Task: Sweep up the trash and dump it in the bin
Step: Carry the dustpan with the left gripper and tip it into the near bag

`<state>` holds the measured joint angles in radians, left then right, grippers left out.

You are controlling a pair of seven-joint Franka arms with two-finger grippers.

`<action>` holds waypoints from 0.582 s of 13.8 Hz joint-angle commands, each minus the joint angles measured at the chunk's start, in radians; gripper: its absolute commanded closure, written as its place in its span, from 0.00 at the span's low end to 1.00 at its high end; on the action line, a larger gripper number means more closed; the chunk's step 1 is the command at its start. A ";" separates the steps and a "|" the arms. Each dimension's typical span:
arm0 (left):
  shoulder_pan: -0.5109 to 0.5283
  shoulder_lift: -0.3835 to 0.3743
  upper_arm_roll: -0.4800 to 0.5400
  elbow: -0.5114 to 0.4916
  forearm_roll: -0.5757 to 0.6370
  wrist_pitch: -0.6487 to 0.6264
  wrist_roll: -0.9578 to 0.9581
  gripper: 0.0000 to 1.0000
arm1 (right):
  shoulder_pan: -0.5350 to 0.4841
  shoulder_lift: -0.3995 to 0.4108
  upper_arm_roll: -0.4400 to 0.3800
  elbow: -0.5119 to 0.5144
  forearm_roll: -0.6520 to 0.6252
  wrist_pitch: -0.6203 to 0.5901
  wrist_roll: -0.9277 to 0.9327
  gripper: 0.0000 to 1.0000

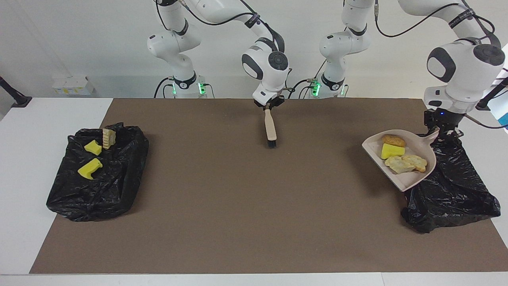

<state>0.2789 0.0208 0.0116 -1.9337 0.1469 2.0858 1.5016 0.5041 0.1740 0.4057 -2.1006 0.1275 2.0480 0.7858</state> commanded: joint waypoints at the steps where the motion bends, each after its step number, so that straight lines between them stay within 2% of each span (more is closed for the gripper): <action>1: 0.103 0.100 -0.015 0.165 -0.047 -0.004 0.155 1.00 | -0.012 -0.007 0.002 0.036 -0.054 -0.054 0.021 0.00; 4: 0.154 0.198 -0.010 0.330 -0.011 -0.021 0.254 1.00 | -0.024 -0.022 -0.010 0.085 -0.055 -0.130 0.016 0.00; 8: 0.093 0.243 -0.010 0.389 0.242 -0.032 0.244 1.00 | -0.137 -0.091 -0.005 0.151 -0.055 -0.231 -0.058 0.00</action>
<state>0.4156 0.2282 -0.0022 -1.6073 0.3045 2.0838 1.7474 0.4237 0.1220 0.3903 -1.9817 0.0893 1.8805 0.7737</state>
